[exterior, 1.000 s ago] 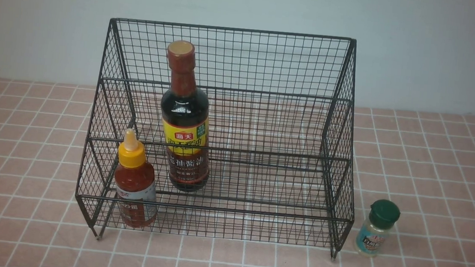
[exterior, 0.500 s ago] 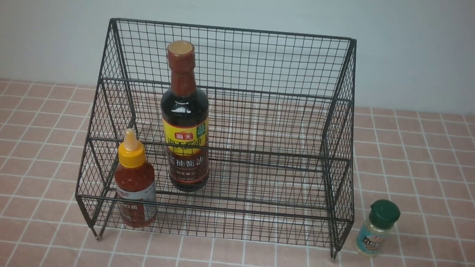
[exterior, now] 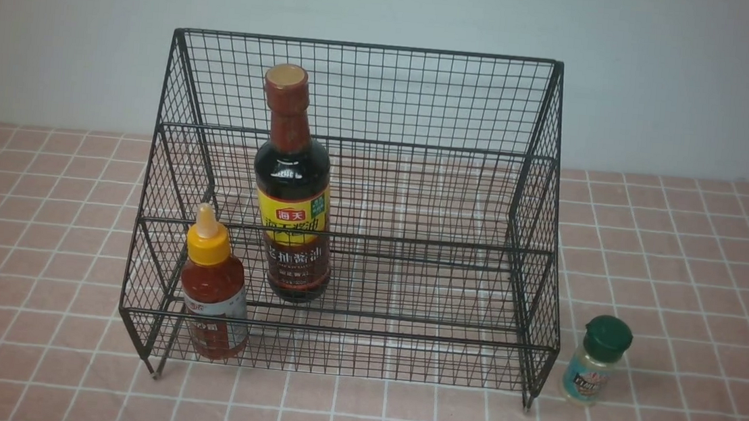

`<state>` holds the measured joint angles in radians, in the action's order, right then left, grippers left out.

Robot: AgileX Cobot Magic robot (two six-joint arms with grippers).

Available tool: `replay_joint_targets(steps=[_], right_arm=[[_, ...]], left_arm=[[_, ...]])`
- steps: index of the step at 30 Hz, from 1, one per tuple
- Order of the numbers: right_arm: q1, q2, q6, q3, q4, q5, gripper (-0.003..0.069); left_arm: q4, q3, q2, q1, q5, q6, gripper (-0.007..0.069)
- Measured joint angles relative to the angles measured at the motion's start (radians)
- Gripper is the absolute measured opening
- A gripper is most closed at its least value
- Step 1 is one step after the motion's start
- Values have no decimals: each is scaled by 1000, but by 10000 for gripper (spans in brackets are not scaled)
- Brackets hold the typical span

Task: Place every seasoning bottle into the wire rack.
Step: Use the right arm to grab the condiment bottle closest to it

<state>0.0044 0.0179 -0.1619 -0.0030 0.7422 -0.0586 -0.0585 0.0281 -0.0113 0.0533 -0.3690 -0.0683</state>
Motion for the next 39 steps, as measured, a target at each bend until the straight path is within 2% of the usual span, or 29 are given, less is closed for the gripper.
replay_joint_targets(steps=[4,8,13,16,23,31,34,38,39], right_arm=[[16,-91,64,-208,-146,186,-14],[16,-326,138,-439,-285,518,-14],[16,-629,228,-635,-376,848,-14],[16,-820,287,-756,-407,956,-14],[18,-1083,331,-911,-400,1018,-13],[143,-1263,332,-965,-475,1013,6],[202,-1324,289,-965,-528,971,57],[245,-1381,282,-968,-555,930,169],[256,-1404,282,-970,-559,903,227]], left_arm=[[0,0,0,0,0,0,-7],[0,0,0,0,-1,0,-7],[0,0,0,0,-2,0,-7],[-1,0,0,0,-3,0,-7],[-1,0,0,0,-3,0,-7],[-1,0,0,0,-4,0,-7],[-1,0,0,0,-4,0,-7],[-1,0,0,0,-4,0,-7],[-1,0,0,0,-4,0,-7]])
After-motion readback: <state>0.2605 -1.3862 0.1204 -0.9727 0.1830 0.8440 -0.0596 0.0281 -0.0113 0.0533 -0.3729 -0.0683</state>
